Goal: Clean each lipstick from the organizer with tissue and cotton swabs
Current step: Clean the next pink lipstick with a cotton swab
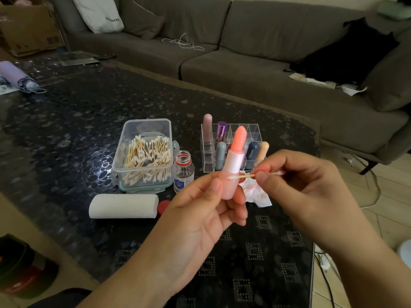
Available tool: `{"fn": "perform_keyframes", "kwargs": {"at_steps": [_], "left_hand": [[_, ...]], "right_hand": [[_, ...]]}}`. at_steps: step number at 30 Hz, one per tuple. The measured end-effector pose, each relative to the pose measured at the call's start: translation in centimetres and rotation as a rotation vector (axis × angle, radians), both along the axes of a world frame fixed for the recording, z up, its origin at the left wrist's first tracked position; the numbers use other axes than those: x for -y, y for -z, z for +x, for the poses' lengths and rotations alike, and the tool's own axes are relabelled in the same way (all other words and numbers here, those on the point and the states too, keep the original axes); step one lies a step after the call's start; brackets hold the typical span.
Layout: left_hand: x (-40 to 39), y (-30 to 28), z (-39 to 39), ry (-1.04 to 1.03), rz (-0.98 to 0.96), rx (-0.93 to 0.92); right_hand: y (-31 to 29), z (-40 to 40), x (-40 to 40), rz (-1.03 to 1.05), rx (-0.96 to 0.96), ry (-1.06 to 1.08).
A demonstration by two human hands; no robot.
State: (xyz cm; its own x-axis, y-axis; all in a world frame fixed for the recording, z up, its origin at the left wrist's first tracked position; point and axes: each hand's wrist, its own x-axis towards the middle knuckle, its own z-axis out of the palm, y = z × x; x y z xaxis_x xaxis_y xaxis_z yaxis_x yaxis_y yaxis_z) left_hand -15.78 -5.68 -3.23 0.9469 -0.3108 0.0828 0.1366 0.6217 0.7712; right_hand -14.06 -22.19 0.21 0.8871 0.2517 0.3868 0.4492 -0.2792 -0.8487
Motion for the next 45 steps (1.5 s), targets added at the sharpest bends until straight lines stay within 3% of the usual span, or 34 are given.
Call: {"fn": "perform_keyframes", "kwargs": {"at_steps": [12,16,26,34,45], "left_hand": [[0.0,0.0,0.4,0.073,-0.209,-0.152],[-0.2,0.4,0.7,0.170,-0.296,-0.116],[-0.2,0.5,0.9,0.223,-0.294,-0.067],[0.1,0.6,0.7,0.137,-0.200,-0.155],[-0.5,0.8,0.9,0.507,-0.355,-0.173]], "right_hand": [[0.4,-0.1,-0.6,-0.011,0.017,0.064],[0.5,-0.1,-0.9,-0.015,0.015,0.061],[0.2,-0.1,-0.5,0.005,0.011,0.062],[0.0,-0.3,-0.5,0.002,0.007,0.033],[0.0,0.0,-0.2,0.061,-0.008,-0.024]]}}
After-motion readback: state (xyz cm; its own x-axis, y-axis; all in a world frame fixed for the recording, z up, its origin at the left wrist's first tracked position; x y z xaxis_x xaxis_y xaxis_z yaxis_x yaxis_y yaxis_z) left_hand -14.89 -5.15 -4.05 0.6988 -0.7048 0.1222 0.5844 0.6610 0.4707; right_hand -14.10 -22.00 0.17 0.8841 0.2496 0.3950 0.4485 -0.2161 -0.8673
